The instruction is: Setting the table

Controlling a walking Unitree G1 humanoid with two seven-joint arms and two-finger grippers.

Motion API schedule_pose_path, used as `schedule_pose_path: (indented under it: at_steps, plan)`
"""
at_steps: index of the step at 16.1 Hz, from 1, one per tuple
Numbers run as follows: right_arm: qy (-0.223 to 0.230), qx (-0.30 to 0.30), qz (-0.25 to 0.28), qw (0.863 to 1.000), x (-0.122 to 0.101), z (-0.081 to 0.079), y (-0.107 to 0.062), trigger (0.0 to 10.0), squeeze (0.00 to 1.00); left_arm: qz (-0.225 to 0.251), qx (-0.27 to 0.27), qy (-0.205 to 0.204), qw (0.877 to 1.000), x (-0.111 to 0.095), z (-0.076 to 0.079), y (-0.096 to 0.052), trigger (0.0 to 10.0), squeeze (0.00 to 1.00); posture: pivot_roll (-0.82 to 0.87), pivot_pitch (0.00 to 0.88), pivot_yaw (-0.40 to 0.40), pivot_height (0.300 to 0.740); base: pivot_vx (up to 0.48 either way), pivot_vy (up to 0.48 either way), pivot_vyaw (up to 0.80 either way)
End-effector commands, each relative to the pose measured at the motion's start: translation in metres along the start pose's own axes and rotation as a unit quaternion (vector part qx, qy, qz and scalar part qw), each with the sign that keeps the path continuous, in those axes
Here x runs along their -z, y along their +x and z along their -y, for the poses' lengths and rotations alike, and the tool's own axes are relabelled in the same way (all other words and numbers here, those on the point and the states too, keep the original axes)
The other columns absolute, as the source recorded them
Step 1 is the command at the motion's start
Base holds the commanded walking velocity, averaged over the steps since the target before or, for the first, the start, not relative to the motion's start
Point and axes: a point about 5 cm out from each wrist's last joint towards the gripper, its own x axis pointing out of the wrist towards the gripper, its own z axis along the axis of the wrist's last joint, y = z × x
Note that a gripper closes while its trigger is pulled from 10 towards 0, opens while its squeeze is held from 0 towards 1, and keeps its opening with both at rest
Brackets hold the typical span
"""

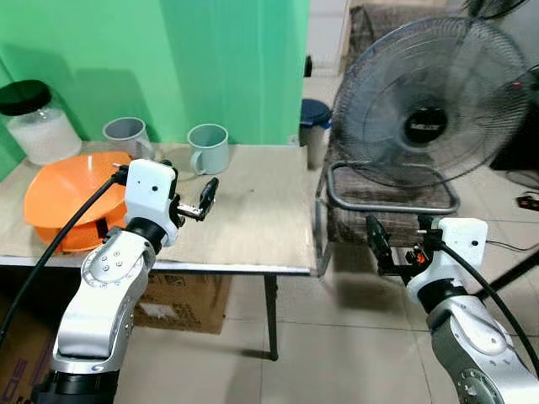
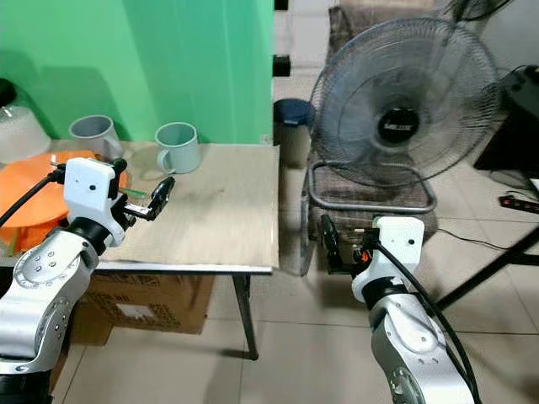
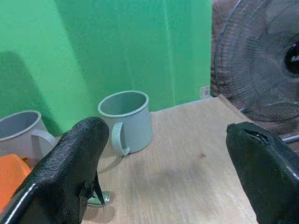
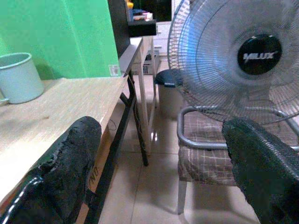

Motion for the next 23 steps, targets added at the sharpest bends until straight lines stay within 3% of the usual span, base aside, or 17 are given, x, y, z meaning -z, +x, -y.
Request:
schedule_pose_path:
  at_steps: [1, 19, 23]
  plan:
    - [0.001, -0.007, -0.001, 1.000, 0.0002, -0.0017, -0.0004, 10.0, 0.00, -0.005, 0.001, 0.002, 1.000, 0.0002, -0.0016, -0.0004, 10.0, 0.00, 0.06, 0.000, 0.028, 0.740, 0.289, 0.000, 0.00]
    - [-0.004, -0.028, -0.001, 1.000, -0.0002, -0.0047, 0.0007, 10.0, 0.00, -0.012, 0.003, 0.001, 1.000, 0.0015, -0.0027, -0.0038, 10.0, 0.00, 0.07, 0.000, 0.025, 0.740, 0.290, 0.000, -0.05]
    - [-0.008, -0.031, 0.000, 0.999, -0.0009, -0.0049, -0.0009, 10.0, 0.00, -0.014, 0.005, 0.000, 1.000, 0.0022, -0.0024, -0.0042, 10.0, 0.00, 0.06, 0.000, 0.030, 0.740, 0.288, 0.000, -0.60]
